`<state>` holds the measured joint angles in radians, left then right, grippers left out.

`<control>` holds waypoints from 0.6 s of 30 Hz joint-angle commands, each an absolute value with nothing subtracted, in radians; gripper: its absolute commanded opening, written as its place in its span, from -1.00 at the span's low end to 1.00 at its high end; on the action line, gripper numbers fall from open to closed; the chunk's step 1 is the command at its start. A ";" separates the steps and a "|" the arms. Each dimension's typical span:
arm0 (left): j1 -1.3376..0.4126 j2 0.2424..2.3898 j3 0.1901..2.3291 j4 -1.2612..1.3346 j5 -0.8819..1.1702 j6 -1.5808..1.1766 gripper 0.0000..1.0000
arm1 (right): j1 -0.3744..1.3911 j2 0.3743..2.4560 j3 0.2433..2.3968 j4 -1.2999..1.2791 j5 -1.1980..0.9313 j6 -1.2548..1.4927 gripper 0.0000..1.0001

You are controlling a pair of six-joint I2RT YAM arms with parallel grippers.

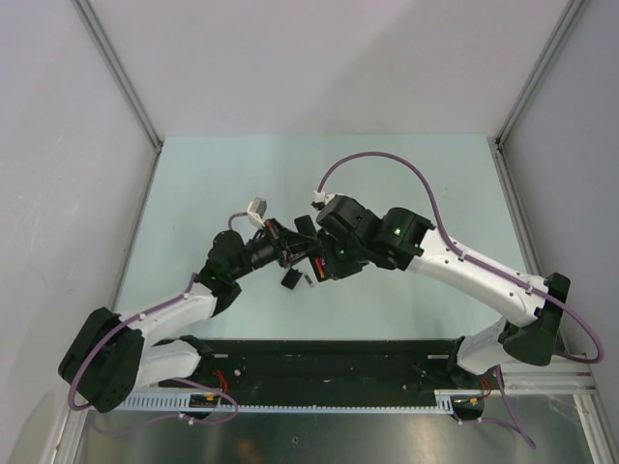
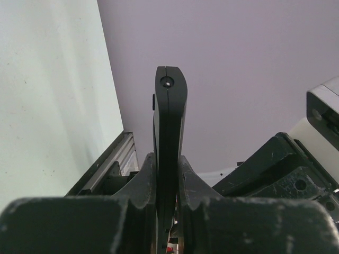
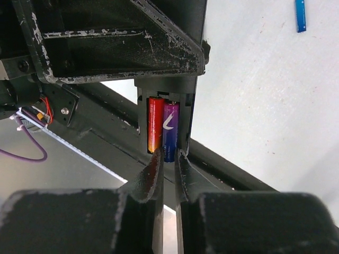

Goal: Load the batteries into the remote control
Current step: Load the battery into the remote control.

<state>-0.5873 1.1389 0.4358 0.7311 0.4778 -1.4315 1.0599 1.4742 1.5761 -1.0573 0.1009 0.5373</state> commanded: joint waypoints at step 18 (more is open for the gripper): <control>-0.614 1.146 0.525 0.922 0.555 -1.565 -1.00 | 1.060 1.513 1.644 -1.115 0.184 0.523 -0.41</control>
